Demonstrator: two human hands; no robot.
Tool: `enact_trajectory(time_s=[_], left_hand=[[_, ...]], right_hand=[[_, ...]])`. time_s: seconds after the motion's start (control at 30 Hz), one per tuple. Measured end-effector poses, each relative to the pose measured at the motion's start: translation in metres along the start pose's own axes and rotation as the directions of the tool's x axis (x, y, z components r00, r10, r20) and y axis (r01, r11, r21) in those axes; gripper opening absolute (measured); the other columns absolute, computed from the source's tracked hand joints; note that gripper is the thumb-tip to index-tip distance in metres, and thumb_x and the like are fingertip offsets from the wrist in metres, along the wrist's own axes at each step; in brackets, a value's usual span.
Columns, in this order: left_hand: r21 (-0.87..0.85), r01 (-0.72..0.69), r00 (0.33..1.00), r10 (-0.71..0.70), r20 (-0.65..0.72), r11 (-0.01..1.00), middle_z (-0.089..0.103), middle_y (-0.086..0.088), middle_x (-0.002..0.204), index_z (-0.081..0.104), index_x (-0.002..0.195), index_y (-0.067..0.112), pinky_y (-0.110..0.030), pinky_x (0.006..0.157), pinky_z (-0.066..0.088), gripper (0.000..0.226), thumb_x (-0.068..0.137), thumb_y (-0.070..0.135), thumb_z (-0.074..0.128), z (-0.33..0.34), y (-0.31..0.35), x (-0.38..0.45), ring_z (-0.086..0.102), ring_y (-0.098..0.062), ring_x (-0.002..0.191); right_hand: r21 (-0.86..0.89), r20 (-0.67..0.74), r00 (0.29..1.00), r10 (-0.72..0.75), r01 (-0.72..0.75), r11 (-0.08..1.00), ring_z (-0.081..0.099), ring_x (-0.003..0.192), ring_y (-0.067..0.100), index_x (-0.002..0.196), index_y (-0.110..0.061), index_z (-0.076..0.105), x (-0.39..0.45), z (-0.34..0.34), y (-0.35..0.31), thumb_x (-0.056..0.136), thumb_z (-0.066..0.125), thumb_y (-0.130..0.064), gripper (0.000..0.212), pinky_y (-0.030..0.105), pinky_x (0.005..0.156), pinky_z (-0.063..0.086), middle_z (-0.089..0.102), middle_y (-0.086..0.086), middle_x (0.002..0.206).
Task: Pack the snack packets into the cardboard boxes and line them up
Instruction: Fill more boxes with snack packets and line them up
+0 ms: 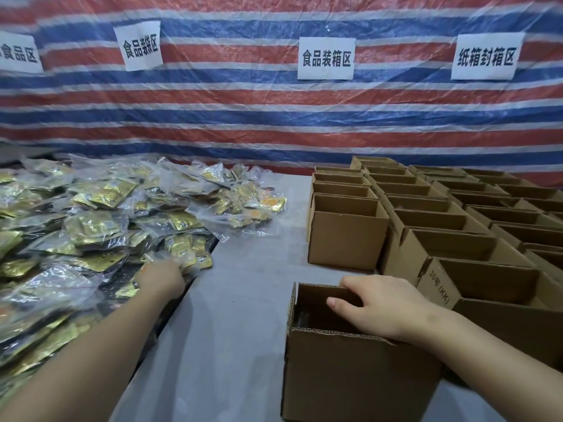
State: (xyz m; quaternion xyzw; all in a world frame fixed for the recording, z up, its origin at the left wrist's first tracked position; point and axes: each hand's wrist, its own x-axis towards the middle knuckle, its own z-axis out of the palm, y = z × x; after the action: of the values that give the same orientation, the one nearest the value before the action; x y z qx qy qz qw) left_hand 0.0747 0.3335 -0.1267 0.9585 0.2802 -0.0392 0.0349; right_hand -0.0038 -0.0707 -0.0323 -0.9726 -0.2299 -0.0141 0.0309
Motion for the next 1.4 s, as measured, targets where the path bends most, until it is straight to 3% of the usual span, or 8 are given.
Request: enact_trajectory(time_s=[0.23,0.4,0.53,0.63,0.93,1.03,1.23,1.4], left_hand=[[-0.031,0.139,0.99,-0.138,0.034,0.99,0.047,-0.02,0.141,0.038,0.148,0.02,-0.049,0.105,0.041,0.098,0.075,0.084,0.049,0.007,-0.045,0.036,0.041,-0.039,0.129],[-0.087,0.099,0.99,-0.089,0.112,0.991,0.049,-0.019,0.143,0.013,0.157,0.019,-0.041,0.097,0.052,0.114,0.073,0.07,0.07,0.004,-0.052,0.031,0.059,-0.033,0.118],[-0.117,0.04,0.99,-0.055,-0.131,0.992,0.064,-0.006,0.085,0.065,0.107,0.013,-0.038,0.079,0.058,0.045,0.072,0.038,0.075,-0.001,-0.043,0.011,0.062,-0.024,0.079],[-0.289,-0.032,0.98,-0.027,-0.196,0.957,0.063,-0.009,0.073,0.061,0.083,0.009,-0.036,0.057,0.06,0.02,0.075,0.025,0.072,-0.024,-0.025,-0.008,0.064,-0.023,0.061],[-0.876,-0.304,0.937,0.282,-0.204,0.374,0.073,-0.006,0.087,0.064,0.093,0.019,-0.027,0.056,0.054,0.043,0.076,0.056,0.076,-0.136,0.105,-0.134,0.071,-0.019,0.074],[-0.947,-0.239,0.909,0.393,-0.14,0.216,0.075,-0.004,0.087,0.063,0.111,0.013,-0.03,0.062,0.06,0.066,0.075,0.068,0.069,-0.15,0.148,-0.184,0.074,-0.021,0.076],[-0.991,-0.126,0.802,0.593,-0.075,0.045,0.077,-0.006,0.085,0.068,0.1,0.017,-0.044,0.079,0.061,0.07,0.075,0.08,0.051,-0.154,0.198,-0.243,0.075,-0.024,0.079],[-0.998,0.045,0.705,0.709,0.008,-0.034,0.078,-0.004,0.089,0.065,0.1,0.032,-0.031,0.059,0.06,0.064,0.086,0.081,0.027,-0.155,0.212,-0.262,0.076,-0.021,0.081]], right_hand=[[0.007,0.009,1.0,-0.005,0.005,1.0,0.05,0.074,0.005,0.093,-0.036,0.051,-0.001,-0.001,0.0,0.095,0.036,-0.07,0.038,0.029,0.062,0.038,0.056,-0.015,0.082],[0.025,0.015,1.0,-0.012,0.012,1.0,0.053,0.072,0.0,0.092,-0.037,0.052,-0.001,-0.003,-0.004,0.095,0.039,-0.069,0.034,0.021,0.057,0.034,0.058,-0.014,0.082],[0.012,0.002,1.0,-0.008,0.008,1.0,0.055,0.079,0.003,0.099,-0.035,0.056,-0.002,-0.004,-0.004,0.095,0.039,-0.069,0.038,0.025,0.062,0.04,0.06,-0.012,0.087],[0.041,0.043,0.999,0.002,-0.004,0.999,0.054,0.078,0.004,0.096,-0.036,0.052,-0.004,-0.006,-0.005,0.096,0.037,-0.07,0.037,0.024,0.061,0.038,0.059,-0.012,0.087],[0.348,0.09,0.99,0.104,-0.129,0.929,0.059,0.089,0.004,0.101,-0.033,0.059,-0.006,-0.026,-0.003,0.101,0.034,-0.063,0.039,0.024,0.073,0.046,0.062,-0.012,0.099],[0.626,0.02,0.982,0.189,-0.159,0.763,0.057,0.117,0.01,0.128,-0.029,0.058,-0.005,-0.044,-0.002,0.094,0.029,-0.071,0.061,0.027,0.096,0.042,0.061,-0.006,0.128],[0.971,-0.117,0.993,-0.027,0.109,-0.211,0.058,0.128,0.034,0.144,-0.021,0.053,-0.022,-0.072,0.011,0.086,0.046,-0.076,0.08,0.058,0.109,0.044,0.062,0.012,0.139],[0.938,-0.152,0.986,-0.062,0.124,-0.324,0.064,0.121,0.032,0.131,-0.033,0.061,-0.033,-0.079,0.016,0.064,0.083,-0.067,0.078,0.053,0.101,0.052,0.067,0.007,0.132]])
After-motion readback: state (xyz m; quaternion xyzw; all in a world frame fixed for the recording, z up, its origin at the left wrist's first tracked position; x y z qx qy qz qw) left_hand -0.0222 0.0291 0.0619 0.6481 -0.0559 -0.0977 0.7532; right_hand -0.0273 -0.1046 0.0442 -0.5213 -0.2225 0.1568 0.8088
